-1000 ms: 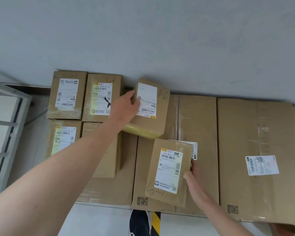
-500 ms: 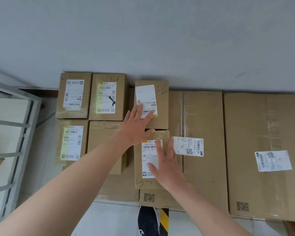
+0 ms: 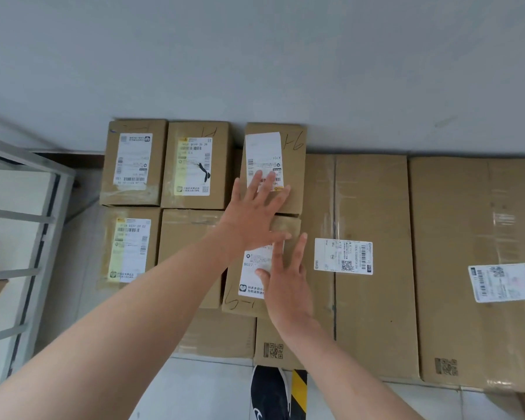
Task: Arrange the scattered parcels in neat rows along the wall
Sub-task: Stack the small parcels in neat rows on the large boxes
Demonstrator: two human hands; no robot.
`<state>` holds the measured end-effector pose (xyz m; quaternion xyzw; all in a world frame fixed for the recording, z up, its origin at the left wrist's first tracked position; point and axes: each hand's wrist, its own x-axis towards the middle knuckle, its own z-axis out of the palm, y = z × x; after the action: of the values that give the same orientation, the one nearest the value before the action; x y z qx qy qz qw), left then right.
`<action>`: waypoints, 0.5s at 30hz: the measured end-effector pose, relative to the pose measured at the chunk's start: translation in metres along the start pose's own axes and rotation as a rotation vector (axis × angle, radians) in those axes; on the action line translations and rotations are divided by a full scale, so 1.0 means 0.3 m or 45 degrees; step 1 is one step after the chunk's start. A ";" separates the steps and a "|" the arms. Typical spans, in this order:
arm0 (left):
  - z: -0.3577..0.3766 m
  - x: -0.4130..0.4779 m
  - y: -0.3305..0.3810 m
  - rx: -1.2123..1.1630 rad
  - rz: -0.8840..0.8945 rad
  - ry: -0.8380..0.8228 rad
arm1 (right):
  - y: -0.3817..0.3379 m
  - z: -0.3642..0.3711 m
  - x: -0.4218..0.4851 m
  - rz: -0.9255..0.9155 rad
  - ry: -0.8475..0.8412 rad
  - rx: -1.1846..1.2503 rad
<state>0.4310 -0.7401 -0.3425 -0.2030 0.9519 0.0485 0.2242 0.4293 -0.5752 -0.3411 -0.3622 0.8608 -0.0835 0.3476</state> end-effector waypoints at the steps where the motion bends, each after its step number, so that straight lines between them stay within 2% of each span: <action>1: 0.003 0.002 0.002 0.018 0.026 -0.020 | -0.003 0.002 0.001 0.012 0.014 -0.006; 6: 0.011 -0.013 0.033 0.001 -0.113 -0.035 | -0.026 0.021 -0.002 0.046 0.075 -0.028; 10: -0.001 -0.031 0.056 0.033 -0.273 -0.099 | -0.018 0.024 0.011 -0.068 0.081 -0.016; 15: -0.027 -0.020 0.095 0.130 -0.350 -0.149 | -0.001 0.012 0.019 -0.069 0.083 0.140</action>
<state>0.4210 -0.7135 -0.3327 -0.3166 0.9017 -0.0193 0.2938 0.4291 -0.5788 -0.3467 -0.3627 0.8557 -0.1518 0.3363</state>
